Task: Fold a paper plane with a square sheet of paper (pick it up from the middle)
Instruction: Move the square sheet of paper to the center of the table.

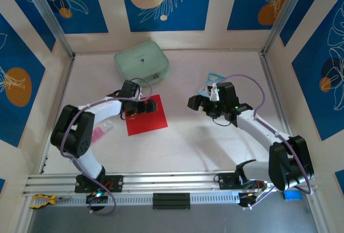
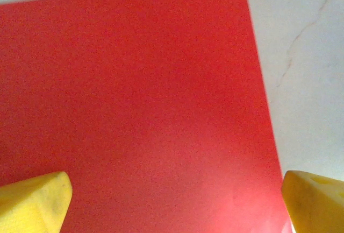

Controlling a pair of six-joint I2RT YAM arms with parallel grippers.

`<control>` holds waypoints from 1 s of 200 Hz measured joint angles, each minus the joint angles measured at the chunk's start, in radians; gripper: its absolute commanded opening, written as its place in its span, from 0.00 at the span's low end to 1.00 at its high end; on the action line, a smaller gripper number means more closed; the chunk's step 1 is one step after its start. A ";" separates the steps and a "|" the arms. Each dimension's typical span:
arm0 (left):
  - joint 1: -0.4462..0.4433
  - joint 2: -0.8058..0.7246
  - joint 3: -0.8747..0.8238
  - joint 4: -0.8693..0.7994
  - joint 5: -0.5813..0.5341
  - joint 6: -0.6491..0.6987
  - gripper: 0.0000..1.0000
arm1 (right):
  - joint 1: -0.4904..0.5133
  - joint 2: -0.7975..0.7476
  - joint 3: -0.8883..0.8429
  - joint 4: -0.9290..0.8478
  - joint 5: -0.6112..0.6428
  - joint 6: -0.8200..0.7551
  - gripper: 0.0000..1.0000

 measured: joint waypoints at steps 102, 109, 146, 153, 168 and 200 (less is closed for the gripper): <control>-0.184 -0.025 -0.057 0.030 -0.024 0.050 1.00 | 0.006 -0.039 -0.089 -0.044 0.085 0.058 0.99; -0.211 -0.032 -0.065 0.030 -0.024 0.056 1.00 | 0.006 -0.052 -0.099 -0.050 0.092 0.063 0.99; -0.322 -0.051 -0.082 0.025 -0.034 0.069 1.00 | 0.006 -0.114 -0.113 -0.084 0.139 0.080 0.99; -0.335 -0.055 -0.083 0.021 -0.042 0.068 1.00 | 0.006 -0.130 -0.113 -0.090 0.147 0.082 0.99; -0.354 -0.073 -0.085 -0.010 -0.075 0.060 1.00 | 0.006 -0.164 -0.113 -0.110 0.171 0.083 0.99; -0.363 -0.134 -0.085 -0.109 -0.236 0.033 1.00 | 0.047 -0.214 -0.076 -0.227 0.300 0.076 0.99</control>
